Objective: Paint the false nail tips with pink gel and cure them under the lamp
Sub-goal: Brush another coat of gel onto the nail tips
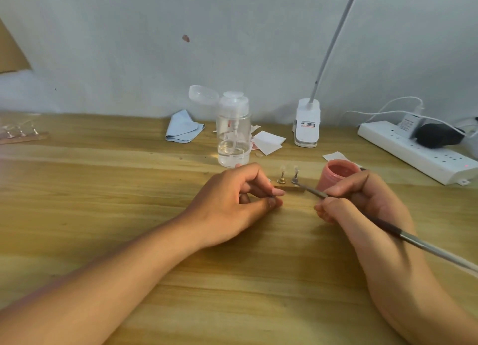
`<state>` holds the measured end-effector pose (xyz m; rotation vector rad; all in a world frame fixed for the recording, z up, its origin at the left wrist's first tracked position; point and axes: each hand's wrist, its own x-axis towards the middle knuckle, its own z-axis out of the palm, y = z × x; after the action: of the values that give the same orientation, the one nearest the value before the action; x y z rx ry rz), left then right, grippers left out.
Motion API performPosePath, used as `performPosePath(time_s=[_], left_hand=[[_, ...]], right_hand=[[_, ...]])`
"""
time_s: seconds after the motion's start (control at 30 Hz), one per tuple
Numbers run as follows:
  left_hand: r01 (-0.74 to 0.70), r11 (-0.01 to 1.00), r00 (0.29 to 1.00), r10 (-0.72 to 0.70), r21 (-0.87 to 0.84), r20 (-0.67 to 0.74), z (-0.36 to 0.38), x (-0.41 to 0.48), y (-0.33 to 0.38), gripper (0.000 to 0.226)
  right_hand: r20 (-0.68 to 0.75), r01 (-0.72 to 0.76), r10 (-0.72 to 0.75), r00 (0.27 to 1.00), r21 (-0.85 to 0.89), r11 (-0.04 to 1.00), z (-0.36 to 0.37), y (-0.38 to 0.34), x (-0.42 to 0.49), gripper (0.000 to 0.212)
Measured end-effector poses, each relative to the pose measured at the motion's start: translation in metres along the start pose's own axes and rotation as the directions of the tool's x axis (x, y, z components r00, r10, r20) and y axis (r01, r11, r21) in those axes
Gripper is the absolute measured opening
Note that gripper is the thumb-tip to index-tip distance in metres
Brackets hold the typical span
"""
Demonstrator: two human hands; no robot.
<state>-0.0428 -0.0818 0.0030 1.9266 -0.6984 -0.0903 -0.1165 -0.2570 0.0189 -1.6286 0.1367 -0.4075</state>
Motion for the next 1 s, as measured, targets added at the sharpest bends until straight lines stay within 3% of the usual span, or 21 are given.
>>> performPosePath(time_s=[0.07, 0.3, 0.4, 0.53, 0.67, 0.8, 1.0], left_hand=[[-0.01, 1.0, 1.0, 0.01, -0.014, 0.005, 0.0, 0.0, 0.0, 0.013], [-0.076, 0.996, 0.996, 0.077, 0.038, -0.032, 0.001, -0.004, 0.003, 0.013], [-0.136, 0.987, 0.989, 0.14, 0.085, -0.052, 0.002, -0.006, 0.006, 0.015], [-0.198, 0.977, 0.976, 0.204, 0.075, -0.081, 0.001, -0.009, 0.009, 0.021], [-0.16, 0.985, 0.986, 0.156, -0.058, -0.063, 0.002, -0.009, 0.013, 0.022], [-0.118, 0.982, 0.992, 0.123, -0.149, 0.02, 0.007, -0.01, 0.019, 0.02], [0.003, 0.984, 0.999, 0.006, -0.176, 0.05, 0.008, -0.013, 0.02, 0.022]], right_hand=[[-0.021, -0.018, 0.019, 1.0, 0.068, 0.997, 0.0, -0.006, 0.001, 0.028], [-0.111, 0.315, -0.312, 0.943, 0.012, 0.949, 0.005, 0.002, -0.019, 0.012], [-0.109, 0.336, -0.337, 0.935, -0.031, 0.941, 0.002, 0.004, -0.015, 0.008], [0.006, 0.306, -0.308, 0.951, -0.132, 0.943, 0.003, 0.011, -0.011, 0.015], [0.071, 0.316, -0.308, 0.949, -0.173, 0.933, 0.005, 0.011, -0.012, 0.03], [0.144, 0.378, -0.352, 0.925, -0.252, 0.891, 0.002, 0.012, -0.013, 0.022], [0.13, 0.496, -0.485, 0.865, -0.37, 0.786, 0.001, 0.017, -0.012, 0.019]])
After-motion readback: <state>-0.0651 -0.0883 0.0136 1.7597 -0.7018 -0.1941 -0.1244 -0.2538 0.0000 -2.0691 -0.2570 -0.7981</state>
